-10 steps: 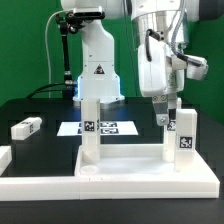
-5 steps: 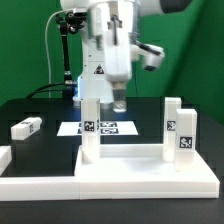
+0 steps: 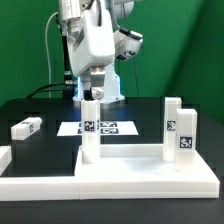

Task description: Assemble desk

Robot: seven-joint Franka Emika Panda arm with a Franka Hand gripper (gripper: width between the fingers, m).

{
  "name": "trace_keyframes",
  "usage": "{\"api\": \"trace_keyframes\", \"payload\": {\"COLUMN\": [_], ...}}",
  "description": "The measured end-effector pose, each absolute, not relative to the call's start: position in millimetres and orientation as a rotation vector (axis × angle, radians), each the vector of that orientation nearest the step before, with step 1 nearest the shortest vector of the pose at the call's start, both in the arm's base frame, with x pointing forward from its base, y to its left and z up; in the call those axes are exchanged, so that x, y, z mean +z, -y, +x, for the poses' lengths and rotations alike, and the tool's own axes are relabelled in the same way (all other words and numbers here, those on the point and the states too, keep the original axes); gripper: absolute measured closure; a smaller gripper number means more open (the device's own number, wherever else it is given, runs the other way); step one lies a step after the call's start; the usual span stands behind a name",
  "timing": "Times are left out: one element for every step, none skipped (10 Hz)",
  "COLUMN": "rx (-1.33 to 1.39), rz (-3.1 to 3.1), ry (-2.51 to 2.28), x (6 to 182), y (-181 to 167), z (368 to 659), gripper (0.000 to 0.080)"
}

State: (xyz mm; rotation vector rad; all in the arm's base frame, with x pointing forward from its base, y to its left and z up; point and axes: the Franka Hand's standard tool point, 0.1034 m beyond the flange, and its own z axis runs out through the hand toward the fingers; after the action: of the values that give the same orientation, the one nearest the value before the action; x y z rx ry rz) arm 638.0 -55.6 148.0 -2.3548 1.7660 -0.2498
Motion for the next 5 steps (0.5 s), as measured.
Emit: {"api": "trace_keyframes", "payload": {"rx": [-0.266, -0.306, -0.315, -0.334, -0.328], "rz": [-2.420, -2.507, -2.622, -2.698, -2.831], "ry": [-1.686, -1.580, -1.420, -1.302, -1.077], "x": [146.3, 142.0, 141.4, 139.6, 133.7], "y": [57.6, 66.4, 79.7, 99.1, 122.9], "z": [637.7, 635.4, 626.0, 609.5, 587.5], "gripper": [0.0150, 0.0150, 0.0150, 0.0150, 0.0150]}}
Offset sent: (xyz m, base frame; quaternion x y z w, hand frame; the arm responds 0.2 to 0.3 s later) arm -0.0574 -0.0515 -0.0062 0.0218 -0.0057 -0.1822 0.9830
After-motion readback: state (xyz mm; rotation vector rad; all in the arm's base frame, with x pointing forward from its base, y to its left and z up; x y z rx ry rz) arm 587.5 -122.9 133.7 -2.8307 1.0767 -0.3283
